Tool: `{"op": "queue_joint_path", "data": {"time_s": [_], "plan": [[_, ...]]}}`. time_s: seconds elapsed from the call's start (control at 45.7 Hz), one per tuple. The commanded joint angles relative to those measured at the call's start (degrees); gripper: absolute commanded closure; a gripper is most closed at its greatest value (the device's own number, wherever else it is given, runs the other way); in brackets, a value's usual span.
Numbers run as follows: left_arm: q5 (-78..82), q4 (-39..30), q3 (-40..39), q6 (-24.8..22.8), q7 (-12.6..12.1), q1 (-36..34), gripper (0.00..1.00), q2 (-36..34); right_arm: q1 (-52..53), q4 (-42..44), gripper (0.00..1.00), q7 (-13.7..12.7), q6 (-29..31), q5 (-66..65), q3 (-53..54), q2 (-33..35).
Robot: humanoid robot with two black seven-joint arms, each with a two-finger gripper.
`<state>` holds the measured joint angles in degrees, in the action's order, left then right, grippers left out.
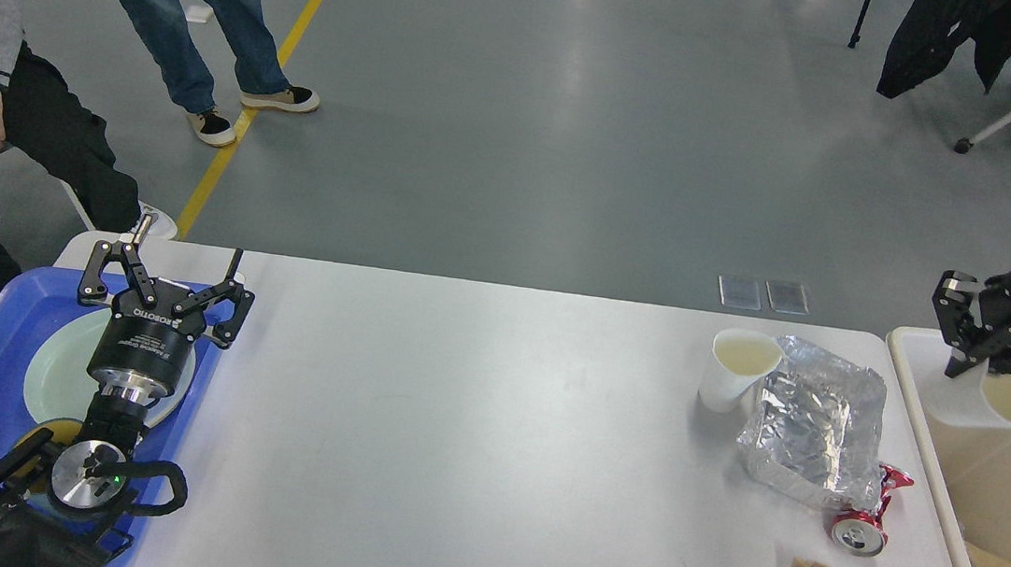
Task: Tidy desktop
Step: 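Lift the paper cup and carry it to the white bin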
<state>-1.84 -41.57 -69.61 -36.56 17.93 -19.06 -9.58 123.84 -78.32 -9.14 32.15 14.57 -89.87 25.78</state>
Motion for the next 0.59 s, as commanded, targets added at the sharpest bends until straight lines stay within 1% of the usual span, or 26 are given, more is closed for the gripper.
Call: {"op": "queue_joint_path", "data": {"time_s": [0.0,0.066,0.175,0.306,0.372,0.481,0.569], "plan": [[0.0,0.0,0.0,0.0,0.0,-0.01,0.04,0.0,-10.88,10.36,1.0,0.08,-1.65,-1.38,1.1,4.1],[0.0,0.0,0.0,0.0,0.0,-0.01,0.04,0.0,-16.51,15.37,1.0,0.09,-2.53,-1.73,2.41,5.59],[0.0,0.0,0.0,0.0,0.0,-0.01,0.04,0.0,-26.61,24.59,1.0,0.09,-3.5,-2.17,8.82,9.11],[0.0,0.0,0.0,0.0,0.0,-0.01,0.04,0.0,-41.29,37.25,1.0,0.44,-5.08,-2.44,17.52,10.08],[0.0,0.0,0.0,0.0,0.0,-0.01,0.04,0.0,-48.32,42.88,1.0,0.44,-6.66,-2.44,21.57,9.82],[0.0,0.0,0.0,0.0,0.0,-0.01,0.04,0.0,-59.75,51.75,1.0,0.79,-11.31,-2.53,25.09,9.2],[0.0,0.0,-0.09,0.0,0.0,-0.01,0.04,0.0,-67.84,58.96,1.0,1.49,-15.79,-2.53,25.62,5.7]]}}
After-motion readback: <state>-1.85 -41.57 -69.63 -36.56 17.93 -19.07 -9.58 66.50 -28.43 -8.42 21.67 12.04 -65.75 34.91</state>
